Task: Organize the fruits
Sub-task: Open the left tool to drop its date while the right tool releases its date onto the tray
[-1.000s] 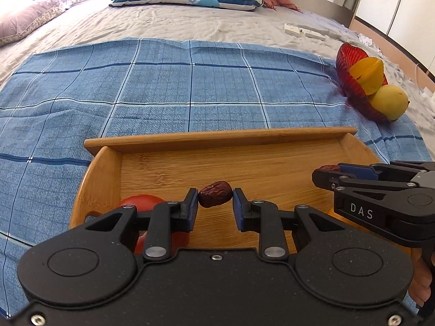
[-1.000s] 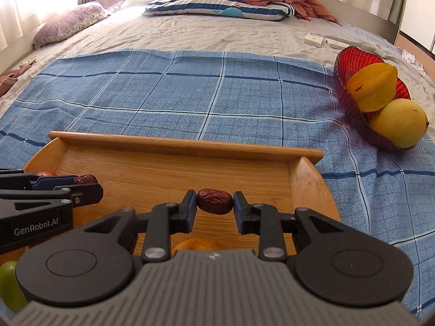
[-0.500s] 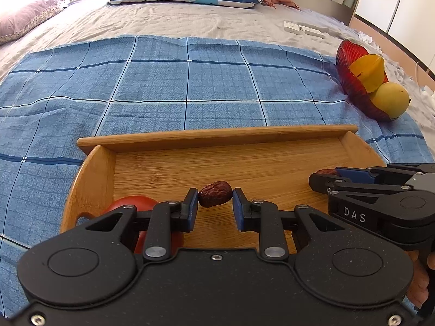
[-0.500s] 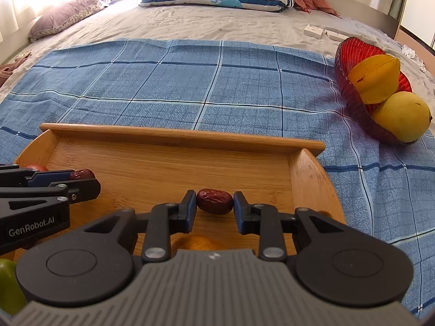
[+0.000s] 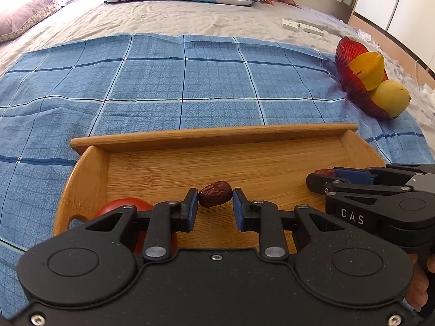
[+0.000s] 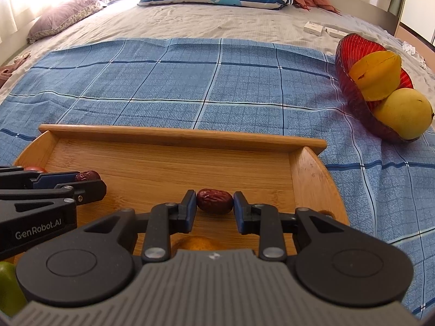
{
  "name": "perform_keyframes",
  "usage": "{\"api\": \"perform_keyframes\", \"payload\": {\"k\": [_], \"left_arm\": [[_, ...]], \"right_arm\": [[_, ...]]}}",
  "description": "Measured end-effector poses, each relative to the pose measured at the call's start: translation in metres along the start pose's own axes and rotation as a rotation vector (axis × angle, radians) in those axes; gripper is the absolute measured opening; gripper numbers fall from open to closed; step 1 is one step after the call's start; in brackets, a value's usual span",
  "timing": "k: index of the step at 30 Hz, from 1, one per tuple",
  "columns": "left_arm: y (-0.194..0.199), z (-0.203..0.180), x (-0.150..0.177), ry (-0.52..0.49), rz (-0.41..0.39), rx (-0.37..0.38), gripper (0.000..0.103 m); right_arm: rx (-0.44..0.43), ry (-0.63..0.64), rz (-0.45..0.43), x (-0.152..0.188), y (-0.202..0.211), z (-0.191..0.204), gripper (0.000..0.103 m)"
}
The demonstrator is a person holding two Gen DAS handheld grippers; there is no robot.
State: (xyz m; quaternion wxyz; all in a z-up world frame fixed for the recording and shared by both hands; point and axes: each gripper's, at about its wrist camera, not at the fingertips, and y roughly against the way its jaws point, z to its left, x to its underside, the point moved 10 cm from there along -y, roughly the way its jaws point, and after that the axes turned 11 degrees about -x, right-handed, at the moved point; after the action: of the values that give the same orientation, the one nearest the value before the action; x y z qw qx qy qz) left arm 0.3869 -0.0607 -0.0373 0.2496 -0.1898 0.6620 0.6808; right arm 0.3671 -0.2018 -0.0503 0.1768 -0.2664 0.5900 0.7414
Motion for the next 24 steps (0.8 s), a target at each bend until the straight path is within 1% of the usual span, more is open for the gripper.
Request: {"api": "perform_keyframes", "payload": {"k": [13,14,15,16,18,24], "left_arm": [[-0.0043,-0.0034,-0.0015,-0.014,-0.005,-0.045,0.027],[-0.0041,-0.0035,-0.0015,-0.014,-0.006,-0.044,0.028],[-0.0038,-0.0039,-0.0017,-0.012,-0.006,-0.040,0.032],[-0.0035,-0.0043,-0.0019,-0.010,-0.007,-0.034,0.034],[-0.0024,-0.0048,-0.0027,-0.006,-0.009,-0.027,0.044],[0.0038,-0.0031,-0.0043,-0.007,-0.021,-0.034,0.055]], "right_arm": [[-0.009,-0.021,0.001,0.0024,-0.0004,-0.0026,0.041],[-0.009,-0.024,0.001,0.0026,0.0000,-0.0028,0.042],[-0.009,-0.026,0.001,0.0026,0.0003,-0.0030,0.043],[-0.011,-0.029,-0.001,0.0024,0.0008,-0.0033,0.047],[-0.013,-0.034,-0.005,0.0022,0.0019,-0.0038,0.051],[-0.034,-0.049,-0.026,0.0001,0.0073,-0.0025,0.053]]}}
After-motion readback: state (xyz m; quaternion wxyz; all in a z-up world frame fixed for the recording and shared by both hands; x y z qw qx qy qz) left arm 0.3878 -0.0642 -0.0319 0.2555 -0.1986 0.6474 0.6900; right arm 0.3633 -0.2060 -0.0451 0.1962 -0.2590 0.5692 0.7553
